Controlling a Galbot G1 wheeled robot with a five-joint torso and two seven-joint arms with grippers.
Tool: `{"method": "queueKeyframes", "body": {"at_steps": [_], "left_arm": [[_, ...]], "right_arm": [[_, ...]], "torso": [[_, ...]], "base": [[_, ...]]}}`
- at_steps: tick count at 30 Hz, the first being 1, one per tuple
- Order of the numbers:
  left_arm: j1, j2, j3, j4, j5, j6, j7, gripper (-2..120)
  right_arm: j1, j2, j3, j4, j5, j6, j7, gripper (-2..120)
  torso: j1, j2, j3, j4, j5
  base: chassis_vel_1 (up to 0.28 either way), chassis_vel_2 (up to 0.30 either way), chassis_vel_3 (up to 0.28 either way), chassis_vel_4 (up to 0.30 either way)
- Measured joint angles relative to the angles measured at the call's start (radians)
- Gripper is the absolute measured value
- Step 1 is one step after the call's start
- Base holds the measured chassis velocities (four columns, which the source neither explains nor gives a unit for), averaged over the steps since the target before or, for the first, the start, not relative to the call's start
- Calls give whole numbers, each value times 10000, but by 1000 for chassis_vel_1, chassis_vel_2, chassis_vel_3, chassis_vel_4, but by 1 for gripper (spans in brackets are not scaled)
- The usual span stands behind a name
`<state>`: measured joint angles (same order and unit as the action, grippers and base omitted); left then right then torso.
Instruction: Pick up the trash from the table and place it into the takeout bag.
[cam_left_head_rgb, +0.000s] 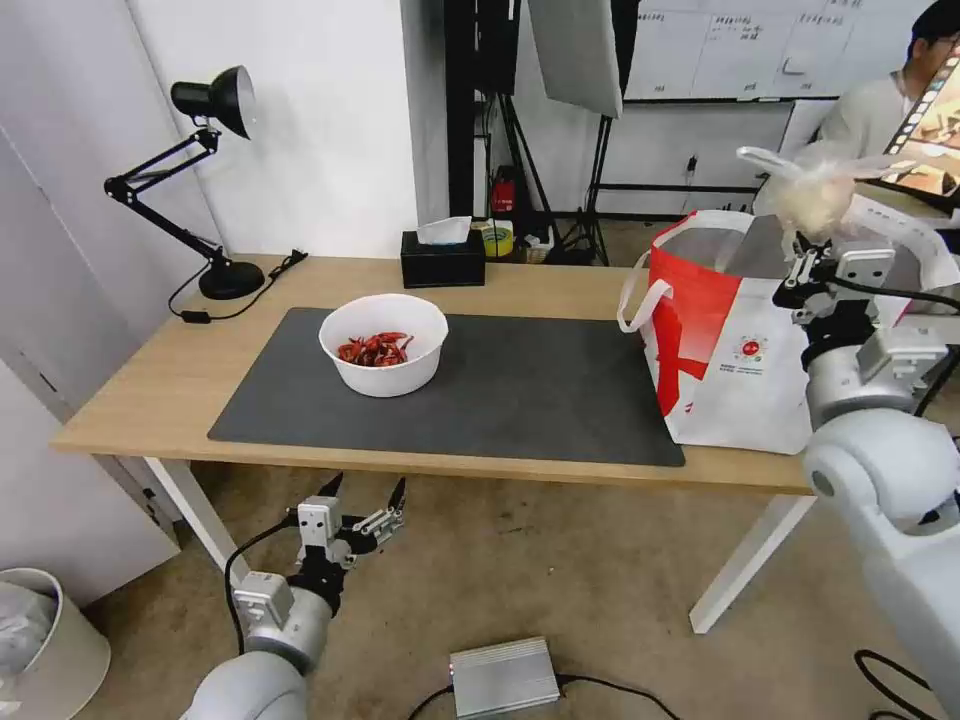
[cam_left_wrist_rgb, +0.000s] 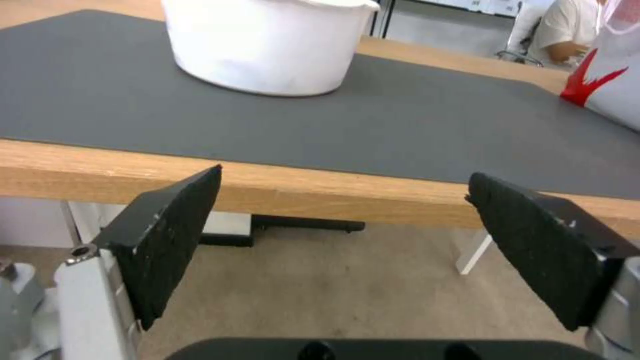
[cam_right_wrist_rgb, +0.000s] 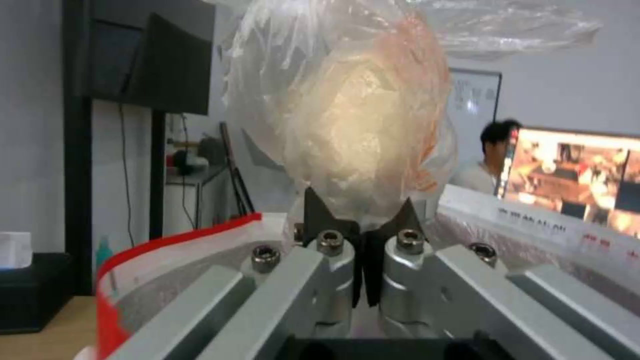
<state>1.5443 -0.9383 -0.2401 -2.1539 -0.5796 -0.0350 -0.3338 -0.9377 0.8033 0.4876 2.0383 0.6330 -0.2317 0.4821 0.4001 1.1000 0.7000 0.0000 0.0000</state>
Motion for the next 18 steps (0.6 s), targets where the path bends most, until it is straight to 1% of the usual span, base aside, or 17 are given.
{"method": "queueKeyframes", "body": {"at_steps": [2, 5, 6, 8, 9, 12, 18], "left_arm": [[18, -6, -13, -1, 12, -24, 1, 100], [68, -27, -29, 0, 51, -89, 4, 100], [68, -27, -29, 0, 51, -89, 4, 100], [77, -30, -30, -1, 59, -91, 5, 100], [77, -30, -30, -1, 59, -91, 5, 100], [102, -25, -45, -64, 19, -29, 51, 100], [92, 39, -72, -86, -41, -1, 67, 100]], "right_arm": [[81, -23, -19, -46, 146, -45, 56, 0], [380, -87, -91, -195, 1033, -344, 372, 0], [380, -87, -91, -195, 1033, -344, 372, 0], [467, -88, -136, -255, 1550, -456, 545, 0], [467, -88, -136, -255, 1550, -456, 545, 0], [594, -55, -220, -383, 2144, -566, 814, 0], [871, -15, -422, -586, 2920, -673, 1192, 0]], "torso": [[0, 0, 0, 1, 0], [0, 0, 0, 1, 0], [0, 0, 0, 1, 0], [0, 0, 0, 0, -1], [0, 0, 0, 0, -1], [0, 0, 0, 0, 0], [-1, 0, 0, 1, 0]], "base": [[0, 0, 0, 0], [0, 0, 0, 0], [0, 0, 0, 0], [0, 0, 0, 0], [0, 0, 0, 0], [0, 0, 0, 0], [0, 0, 0, 0]]}}
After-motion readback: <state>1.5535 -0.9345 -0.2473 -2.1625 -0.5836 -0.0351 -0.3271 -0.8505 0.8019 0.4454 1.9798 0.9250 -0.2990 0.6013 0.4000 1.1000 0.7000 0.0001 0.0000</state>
